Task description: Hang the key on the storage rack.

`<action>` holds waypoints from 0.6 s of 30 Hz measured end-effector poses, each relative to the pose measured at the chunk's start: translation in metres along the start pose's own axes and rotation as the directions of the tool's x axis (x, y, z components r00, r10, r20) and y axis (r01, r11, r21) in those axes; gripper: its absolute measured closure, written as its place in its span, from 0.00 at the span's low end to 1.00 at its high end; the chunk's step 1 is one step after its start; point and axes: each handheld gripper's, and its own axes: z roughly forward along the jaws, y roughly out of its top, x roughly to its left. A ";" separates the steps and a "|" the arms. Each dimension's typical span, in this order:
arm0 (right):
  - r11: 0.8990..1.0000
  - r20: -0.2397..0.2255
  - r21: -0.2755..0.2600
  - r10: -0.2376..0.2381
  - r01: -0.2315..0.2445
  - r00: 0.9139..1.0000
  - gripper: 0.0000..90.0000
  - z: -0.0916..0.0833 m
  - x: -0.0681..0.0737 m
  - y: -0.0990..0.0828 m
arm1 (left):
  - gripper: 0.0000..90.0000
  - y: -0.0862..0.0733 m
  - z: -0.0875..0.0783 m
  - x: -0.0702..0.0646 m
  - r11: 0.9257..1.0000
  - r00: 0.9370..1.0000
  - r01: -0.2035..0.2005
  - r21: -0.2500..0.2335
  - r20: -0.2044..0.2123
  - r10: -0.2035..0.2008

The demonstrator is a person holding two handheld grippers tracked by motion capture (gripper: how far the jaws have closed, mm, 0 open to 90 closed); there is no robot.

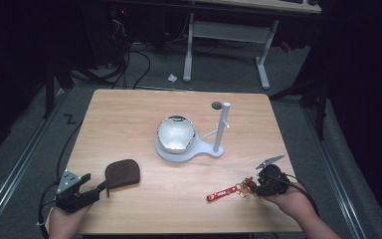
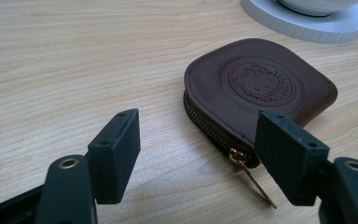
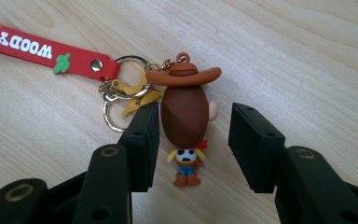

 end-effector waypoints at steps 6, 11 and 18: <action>1.000 -0.011 0.014 -0.003 0.003 1.000 0.59 0.005 0.000 0.002 | 0.35 0.000 0.000 0.000 1.000 1.000 0.003 0.001 0.001 -0.003; 1.000 -0.032 0.025 0.013 -0.012 0.999 0.57 0.010 -0.002 0.003 | 0.35 0.000 -0.001 -0.001 1.000 1.000 0.004 -0.002 0.000 -0.004; 0.999 -0.030 0.043 0.010 -0.008 1.000 0.56 0.015 -0.002 0.006 | 0.35 -0.001 -0.003 0.001 1.000 1.000 0.013 -0.007 0.001 -0.013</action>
